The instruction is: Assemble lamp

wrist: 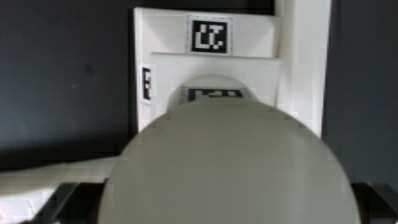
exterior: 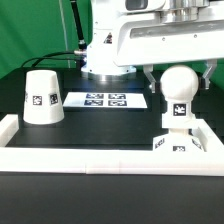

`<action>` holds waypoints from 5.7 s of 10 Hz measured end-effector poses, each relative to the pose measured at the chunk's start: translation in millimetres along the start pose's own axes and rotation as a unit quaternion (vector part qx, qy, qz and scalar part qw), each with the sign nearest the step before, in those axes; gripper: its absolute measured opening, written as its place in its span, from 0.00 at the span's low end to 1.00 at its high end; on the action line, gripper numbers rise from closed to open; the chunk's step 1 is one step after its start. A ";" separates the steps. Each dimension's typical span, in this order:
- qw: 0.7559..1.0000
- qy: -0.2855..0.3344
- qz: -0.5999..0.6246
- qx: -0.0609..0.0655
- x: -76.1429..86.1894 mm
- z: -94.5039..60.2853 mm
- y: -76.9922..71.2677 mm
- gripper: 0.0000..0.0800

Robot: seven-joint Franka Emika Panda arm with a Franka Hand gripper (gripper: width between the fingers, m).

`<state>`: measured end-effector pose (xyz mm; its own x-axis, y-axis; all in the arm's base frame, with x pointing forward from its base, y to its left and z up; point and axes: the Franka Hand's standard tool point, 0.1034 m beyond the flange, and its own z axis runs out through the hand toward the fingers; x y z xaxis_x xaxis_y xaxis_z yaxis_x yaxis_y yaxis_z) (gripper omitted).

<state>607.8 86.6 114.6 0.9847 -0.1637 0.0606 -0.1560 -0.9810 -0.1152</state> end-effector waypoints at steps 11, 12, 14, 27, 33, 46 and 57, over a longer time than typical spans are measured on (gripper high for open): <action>0.894 -0.015 0.448 0.015 -12.0 4.8 -1.2 0.80; 0.899 -0.014 0.438 0.014 -11.8 3.8 -1.9 0.80; 0.930 -0.014 0.368 0.019 -10.1 -7.9 -4.4 0.86; 0.973 -0.013 0.229 0.020 -30.5 -48.3 38.7 0.87; 0.979 0.001 0.205 0.012 -56.1 -41.6 84.7 0.87; 0.978 -0.014 0.208 -0.006 -92.9 -37.9 170.4 0.87; 0.985 -0.021 0.170 -0.028 -119.2 -20.6 236.6 0.87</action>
Offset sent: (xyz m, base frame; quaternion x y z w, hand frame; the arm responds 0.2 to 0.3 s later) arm -0.0163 -0.0028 -0.0151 0.0005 0.0186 0.3138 0.9493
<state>451.9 -128.2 100.5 0.8770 -0.4803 -0.0131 -0.4800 -0.8747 -0.0669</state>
